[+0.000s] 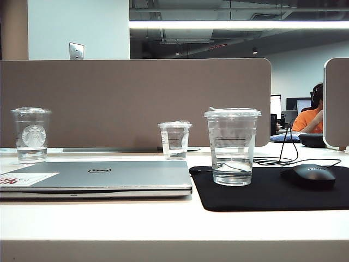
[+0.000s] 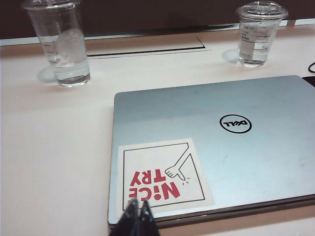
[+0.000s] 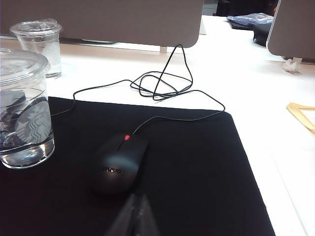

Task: Pick up the coffee cup on the middle and place it on the right side of the laptop.

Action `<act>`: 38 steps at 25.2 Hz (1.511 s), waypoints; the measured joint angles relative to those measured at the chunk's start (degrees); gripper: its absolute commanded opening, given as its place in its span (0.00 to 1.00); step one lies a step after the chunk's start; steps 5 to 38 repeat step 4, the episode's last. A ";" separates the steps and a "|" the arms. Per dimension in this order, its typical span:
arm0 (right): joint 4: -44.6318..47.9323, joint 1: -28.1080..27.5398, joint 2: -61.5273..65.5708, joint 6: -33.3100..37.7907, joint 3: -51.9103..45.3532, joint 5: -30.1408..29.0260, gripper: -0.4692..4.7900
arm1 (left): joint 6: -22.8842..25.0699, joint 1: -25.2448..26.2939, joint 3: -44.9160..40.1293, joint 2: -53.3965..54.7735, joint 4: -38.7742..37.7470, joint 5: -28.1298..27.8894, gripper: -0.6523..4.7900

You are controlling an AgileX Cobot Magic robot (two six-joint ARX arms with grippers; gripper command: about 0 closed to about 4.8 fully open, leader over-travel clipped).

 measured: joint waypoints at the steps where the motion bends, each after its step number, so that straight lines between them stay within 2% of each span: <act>1: 0.00 0.00 0.00 0.00 0.00 0.02 0.08 | 0.00 0.00 0.00 0.00 -0.02 0.00 0.11; 38: 0.00 0.00 0.00 0.00 0.00 0.02 0.08 | 0.00 0.00 0.00 0.00 -0.04 0.00 0.11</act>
